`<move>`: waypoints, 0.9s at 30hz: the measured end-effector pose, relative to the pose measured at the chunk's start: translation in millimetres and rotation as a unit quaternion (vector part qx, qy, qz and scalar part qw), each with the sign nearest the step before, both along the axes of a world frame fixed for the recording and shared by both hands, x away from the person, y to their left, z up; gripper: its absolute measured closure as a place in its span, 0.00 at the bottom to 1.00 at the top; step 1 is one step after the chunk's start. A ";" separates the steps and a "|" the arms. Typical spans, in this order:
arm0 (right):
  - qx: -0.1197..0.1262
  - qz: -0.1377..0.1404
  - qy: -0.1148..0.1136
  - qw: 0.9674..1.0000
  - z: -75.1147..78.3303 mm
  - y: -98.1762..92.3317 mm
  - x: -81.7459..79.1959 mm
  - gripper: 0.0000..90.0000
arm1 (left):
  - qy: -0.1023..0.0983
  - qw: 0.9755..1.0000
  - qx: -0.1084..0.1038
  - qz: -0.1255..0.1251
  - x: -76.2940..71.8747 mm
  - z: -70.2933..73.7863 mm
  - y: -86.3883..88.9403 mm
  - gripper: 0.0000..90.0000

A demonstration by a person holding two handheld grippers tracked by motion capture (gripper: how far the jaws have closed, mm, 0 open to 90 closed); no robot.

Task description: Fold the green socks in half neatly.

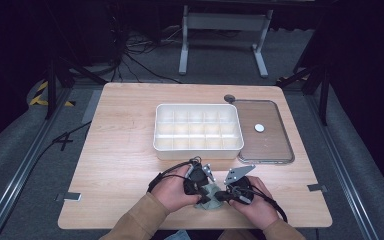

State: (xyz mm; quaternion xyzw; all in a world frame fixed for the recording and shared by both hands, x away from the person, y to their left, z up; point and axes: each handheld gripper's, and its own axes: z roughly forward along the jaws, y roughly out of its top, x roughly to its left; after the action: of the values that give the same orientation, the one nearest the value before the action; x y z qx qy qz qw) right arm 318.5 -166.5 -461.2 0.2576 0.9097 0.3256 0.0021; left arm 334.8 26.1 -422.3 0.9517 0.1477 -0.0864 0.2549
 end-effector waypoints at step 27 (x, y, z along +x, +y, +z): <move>0.003 0.003 -0.007 1.000 -0.9 -0.9 -0.8 0.98 | 0.071 0.995 0.050 0.049 -8.6 -6.0 3.4 0.83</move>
State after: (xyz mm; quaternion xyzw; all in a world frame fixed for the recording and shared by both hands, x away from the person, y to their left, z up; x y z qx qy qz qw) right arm 317.7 -167.4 -462.1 0.2523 0.9096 0.3299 0.0062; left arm 326.2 29.5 -428.3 0.9463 0.2160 -0.1339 0.1997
